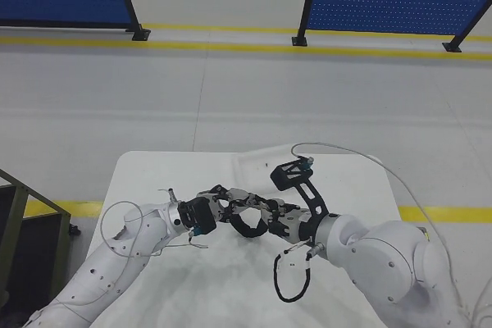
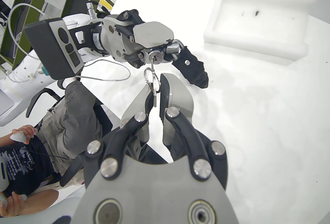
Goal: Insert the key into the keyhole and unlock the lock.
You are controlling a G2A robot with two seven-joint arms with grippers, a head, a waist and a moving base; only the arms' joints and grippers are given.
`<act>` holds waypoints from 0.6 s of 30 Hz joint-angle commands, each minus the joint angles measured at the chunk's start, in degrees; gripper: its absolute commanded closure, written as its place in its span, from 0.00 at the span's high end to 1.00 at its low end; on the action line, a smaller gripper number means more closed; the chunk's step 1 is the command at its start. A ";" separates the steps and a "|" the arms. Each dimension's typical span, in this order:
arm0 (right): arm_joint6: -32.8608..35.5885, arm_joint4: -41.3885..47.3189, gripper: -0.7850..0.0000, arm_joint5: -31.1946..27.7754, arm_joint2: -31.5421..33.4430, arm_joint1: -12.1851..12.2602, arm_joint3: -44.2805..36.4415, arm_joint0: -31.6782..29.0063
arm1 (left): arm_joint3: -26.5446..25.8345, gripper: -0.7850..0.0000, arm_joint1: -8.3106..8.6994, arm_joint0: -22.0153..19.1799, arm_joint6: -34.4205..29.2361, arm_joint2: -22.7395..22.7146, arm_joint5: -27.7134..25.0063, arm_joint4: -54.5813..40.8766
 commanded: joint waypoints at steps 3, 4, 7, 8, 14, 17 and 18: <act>-0.32 -0.53 0.00 0.32 -0.17 0.13 0.00 0.13 | 0.08 0.00 -0.17 0.22 -0.09 -0.40 -0.20 0.30; -0.44 -0.60 0.00 0.44 -0.20 0.16 0.00 0.18 | 0.10 0.00 -0.21 0.26 -0.14 -0.49 -0.32 0.43; -0.54 -1.08 0.00 0.55 -0.20 0.26 0.00 0.35 | 0.15 0.00 -0.33 0.36 -0.23 -0.79 -0.68 0.74; -0.53 -1.26 0.00 0.54 -0.21 0.29 0.00 0.39 | 0.15 0.00 -0.37 0.41 -0.24 -0.87 -0.79 0.83; 0.09 -2.39 0.00 -0.09 -1.01 0.42 0.00 0.88 | 0.14 0.00 -0.63 0.56 -0.63 -1.32 -1.75 1.29; 0.78 -3.39 0.00 -0.77 -1.52 0.44 0.00 1.39 | 0.20 0.00 -0.78 0.61 -1.05 -1.47 -2.43 1.35; 0.96 -3.77 0.00 -0.95 -1.61 0.45 0.00 1.49 | 0.26 0.00 -0.83 0.60 -1.27 -1.52 -2.71 1.35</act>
